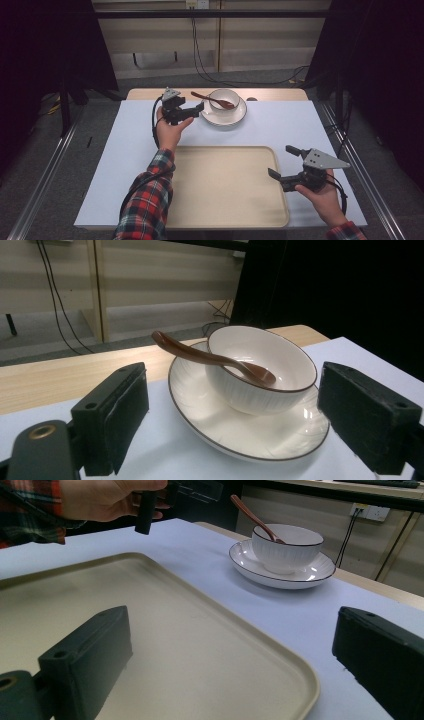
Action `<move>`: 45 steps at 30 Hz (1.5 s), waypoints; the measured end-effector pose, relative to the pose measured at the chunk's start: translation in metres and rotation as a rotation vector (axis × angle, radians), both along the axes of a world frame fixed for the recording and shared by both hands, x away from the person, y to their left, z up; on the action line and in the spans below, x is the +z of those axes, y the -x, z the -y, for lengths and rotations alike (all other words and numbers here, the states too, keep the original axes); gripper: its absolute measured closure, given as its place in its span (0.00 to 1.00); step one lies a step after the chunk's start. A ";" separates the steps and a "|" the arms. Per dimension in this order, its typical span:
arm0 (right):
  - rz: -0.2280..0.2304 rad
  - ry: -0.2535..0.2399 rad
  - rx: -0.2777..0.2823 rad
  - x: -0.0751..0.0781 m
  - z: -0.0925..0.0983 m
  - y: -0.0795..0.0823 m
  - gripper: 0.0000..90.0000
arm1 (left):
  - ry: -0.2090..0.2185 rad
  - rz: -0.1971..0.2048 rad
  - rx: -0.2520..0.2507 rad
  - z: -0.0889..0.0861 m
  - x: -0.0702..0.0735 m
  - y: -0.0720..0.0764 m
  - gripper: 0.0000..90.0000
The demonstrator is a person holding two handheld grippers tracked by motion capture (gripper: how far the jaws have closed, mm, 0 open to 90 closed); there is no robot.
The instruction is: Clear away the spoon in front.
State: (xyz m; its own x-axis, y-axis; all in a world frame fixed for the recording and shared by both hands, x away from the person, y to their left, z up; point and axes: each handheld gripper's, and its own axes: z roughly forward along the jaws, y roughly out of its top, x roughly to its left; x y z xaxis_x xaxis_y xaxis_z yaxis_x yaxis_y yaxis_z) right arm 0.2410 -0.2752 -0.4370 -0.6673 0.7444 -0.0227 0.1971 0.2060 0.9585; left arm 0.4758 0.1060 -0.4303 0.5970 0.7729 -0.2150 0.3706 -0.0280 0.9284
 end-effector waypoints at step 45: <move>0.003 -0.031 0.003 0.001 0.001 -0.001 0.01 | 0.068 -0.097 0.112 0.017 -0.027 -0.040 0.41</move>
State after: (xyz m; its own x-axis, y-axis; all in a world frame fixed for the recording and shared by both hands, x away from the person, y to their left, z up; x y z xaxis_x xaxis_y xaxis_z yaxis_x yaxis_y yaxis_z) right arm 0.2415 -0.2766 -0.4360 -0.6693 0.7430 -0.0019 0.1937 0.1769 0.9650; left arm 0.5154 0.0886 -0.4574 0.4816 0.8151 -0.3219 0.4560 0.0806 0.8863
